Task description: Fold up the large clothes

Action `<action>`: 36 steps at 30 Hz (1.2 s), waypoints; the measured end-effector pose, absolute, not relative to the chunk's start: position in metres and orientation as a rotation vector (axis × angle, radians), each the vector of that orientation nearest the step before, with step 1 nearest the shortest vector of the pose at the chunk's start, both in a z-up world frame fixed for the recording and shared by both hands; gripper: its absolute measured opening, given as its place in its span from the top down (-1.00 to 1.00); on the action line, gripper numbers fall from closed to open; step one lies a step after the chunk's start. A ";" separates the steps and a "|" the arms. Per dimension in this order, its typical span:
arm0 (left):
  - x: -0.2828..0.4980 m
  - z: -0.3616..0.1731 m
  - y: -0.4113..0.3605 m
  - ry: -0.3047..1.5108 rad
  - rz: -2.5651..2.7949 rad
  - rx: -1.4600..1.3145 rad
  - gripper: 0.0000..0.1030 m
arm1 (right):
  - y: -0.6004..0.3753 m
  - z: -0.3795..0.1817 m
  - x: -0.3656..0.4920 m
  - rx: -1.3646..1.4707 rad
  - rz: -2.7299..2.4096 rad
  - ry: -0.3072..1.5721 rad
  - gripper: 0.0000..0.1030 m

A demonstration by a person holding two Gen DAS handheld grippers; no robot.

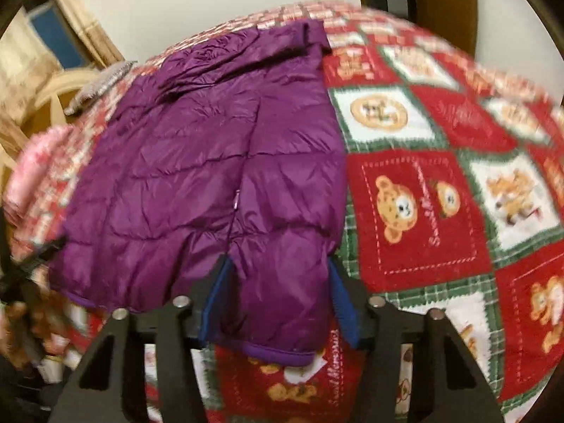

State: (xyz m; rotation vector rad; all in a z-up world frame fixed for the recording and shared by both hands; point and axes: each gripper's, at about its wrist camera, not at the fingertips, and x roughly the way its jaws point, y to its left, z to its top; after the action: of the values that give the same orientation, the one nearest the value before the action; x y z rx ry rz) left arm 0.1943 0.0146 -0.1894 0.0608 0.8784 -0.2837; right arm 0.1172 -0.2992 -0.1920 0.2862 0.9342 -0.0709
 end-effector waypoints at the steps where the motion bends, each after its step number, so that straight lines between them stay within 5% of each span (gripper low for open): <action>1: 0.192 -0.186 0.013 0.868 -0.324 0.053 0.77 | -0.300 -0.189 0.116 0.315 -0.038 0.924 0.76; 8: 0.167 -0.121 0.031 0.701 -0.384 0.015 0.89 | -0.308 -0.134 0.088 0.322 0.003 0.735 0.87; 17: 0.137 0.003 0.045 0.432 -0.448 0.048 0.89 | -0.314 0.002 0.045 0.279 0.033 0.402 0.88; 25: 0.263 -0.065 -0.009 0.453 -0.312 0.235 0.81 | -0.334 -0.037 0.182 0.305 -0.019 0.457 0.88; 36: 0.377 -0.084 -0.016 0.571 -0.246 0.095 0.60 | -0.366 -0.058 0.295 0.324 -0.103 0.527 0.88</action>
State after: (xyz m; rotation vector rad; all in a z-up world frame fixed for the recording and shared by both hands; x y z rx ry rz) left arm 0.3772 -0.0163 -0.0843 0.0949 0.5713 -0.2458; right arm 0.2949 -0.3661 -0.0579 0.3243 0.5266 -0.1029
